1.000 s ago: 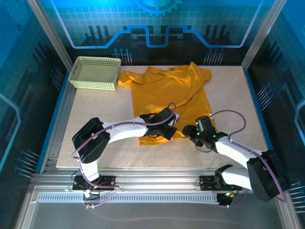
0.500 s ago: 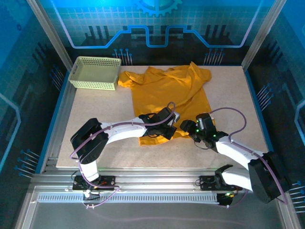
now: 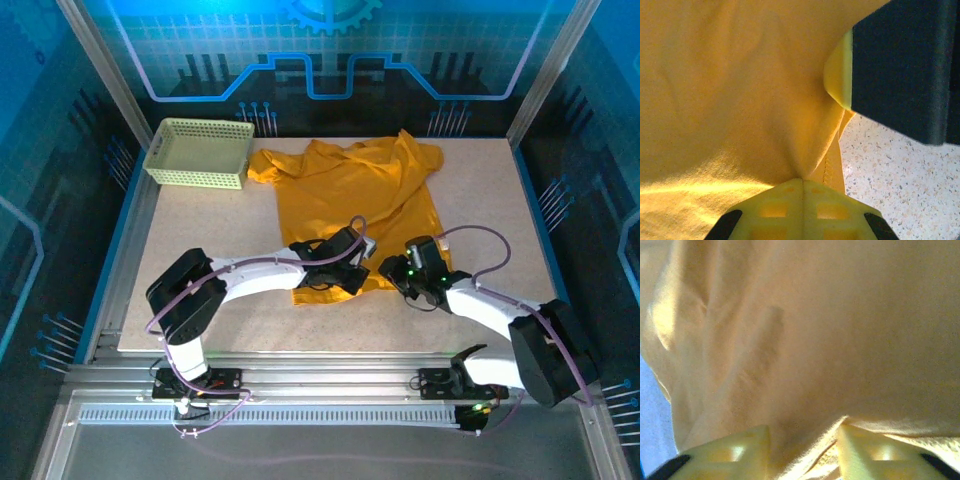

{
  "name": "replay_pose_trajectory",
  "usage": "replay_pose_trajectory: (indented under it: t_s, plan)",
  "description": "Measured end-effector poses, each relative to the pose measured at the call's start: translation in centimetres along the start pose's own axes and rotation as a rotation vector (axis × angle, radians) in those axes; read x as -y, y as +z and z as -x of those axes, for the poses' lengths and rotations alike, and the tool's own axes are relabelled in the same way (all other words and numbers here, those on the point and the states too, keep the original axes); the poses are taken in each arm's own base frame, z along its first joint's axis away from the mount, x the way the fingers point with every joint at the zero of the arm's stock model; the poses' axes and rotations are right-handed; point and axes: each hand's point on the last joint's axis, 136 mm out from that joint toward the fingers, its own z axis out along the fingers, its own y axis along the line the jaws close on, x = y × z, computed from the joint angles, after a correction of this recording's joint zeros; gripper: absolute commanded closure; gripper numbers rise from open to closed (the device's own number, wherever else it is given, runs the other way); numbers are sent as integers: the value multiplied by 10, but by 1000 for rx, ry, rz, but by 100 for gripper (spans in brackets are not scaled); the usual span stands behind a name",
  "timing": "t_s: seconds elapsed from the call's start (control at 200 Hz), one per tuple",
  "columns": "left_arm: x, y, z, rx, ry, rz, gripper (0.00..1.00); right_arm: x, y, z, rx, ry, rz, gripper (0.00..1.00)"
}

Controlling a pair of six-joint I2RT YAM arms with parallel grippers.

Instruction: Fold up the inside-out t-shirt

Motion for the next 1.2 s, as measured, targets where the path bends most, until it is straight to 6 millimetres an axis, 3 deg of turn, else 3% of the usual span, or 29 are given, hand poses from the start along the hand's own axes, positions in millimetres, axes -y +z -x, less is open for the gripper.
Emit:
replay_pose_trajectory:
  t_s: [0.24, 0.405, 0.46, 0.52, 0.58, 0.71, 0.905, 1.036, 1.201]
  plan:
    - [0, -1, -1, 4, 0, -5, 99, -5, -1, 4, 6, -13, 1, 100]
    - [0, -2, 0, 7, 3, -5, 95, -4, -4, 6, 12, -25, -22, 100]
    - [0, -2, 0, 8, 5, -2, 87, -4, -6, 7, 17, -32, -28, 100]
    - [-1, -3, 0, 9, 17, 6, 65, -6, -10, 8, 22, -47, -29, 100]
    - [-4, -3, 0, 11, 34, 23, 51, -11, -15, 11, 28, -60, -24, 100]
    - [-6, -14, 5, 49, 85, 68, 31, -29, -30, 17, 43, -92, 3, 100]
    - [12, -30, 24, 148, 136, 39, 2, -54, -48, 20, 54, -132, 56, 100]
    - [12, -27, 30, 172, 142, 43, 1, -59, -55, 20, 54, -136, 65, 100]
    - [0, -7, 27, 156, 139, 105, 1, -61, -59, 19, 48, -141, 66, 100]
